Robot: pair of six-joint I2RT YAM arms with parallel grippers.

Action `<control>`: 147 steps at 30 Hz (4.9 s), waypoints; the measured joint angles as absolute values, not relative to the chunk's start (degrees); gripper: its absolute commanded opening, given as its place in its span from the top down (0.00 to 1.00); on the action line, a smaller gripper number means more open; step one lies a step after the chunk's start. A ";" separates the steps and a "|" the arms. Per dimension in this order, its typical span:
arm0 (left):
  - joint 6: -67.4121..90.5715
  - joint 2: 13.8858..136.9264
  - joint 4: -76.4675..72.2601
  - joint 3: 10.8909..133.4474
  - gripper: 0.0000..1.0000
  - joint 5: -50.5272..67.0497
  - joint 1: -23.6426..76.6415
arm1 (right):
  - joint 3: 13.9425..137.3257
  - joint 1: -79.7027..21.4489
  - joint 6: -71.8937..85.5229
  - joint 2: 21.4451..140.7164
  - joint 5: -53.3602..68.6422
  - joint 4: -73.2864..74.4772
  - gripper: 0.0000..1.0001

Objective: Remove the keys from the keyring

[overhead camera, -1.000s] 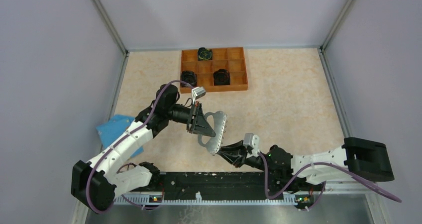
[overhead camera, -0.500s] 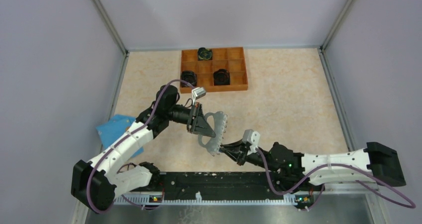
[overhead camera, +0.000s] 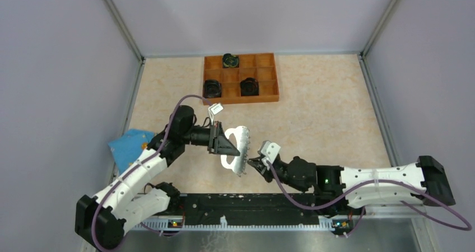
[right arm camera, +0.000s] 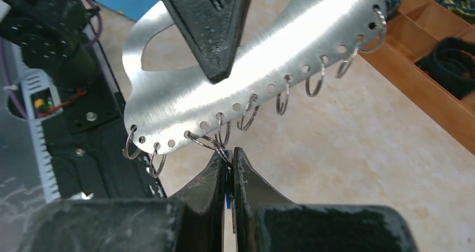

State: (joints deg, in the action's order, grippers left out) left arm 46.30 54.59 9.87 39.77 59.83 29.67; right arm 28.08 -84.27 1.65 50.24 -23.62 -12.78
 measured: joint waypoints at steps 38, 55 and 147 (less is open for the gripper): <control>34.22 22.92 7.57 22.72 0.24 25.63 29.74 | 36.95 -84.33 -12.73 50.63 -28.10 3.01 1.00; 32.88 24.88 -23.20 15.79 0.41 35.18 35.16 | 36.75 -84.40 -16.47 42.52 -12.47 2.55 1.00; 12.10 53.63 -33.74 25.10 1.00 38.44 56.80 | 48.69 -92.53 -27.42 48.25 -37.21 18.57 1.00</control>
State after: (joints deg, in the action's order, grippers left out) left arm 12.10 53.63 -33.74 25.10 38.44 56.80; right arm 48.69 -92.53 -27.42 48.25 -37.21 18.57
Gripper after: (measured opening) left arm 0.049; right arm 0.023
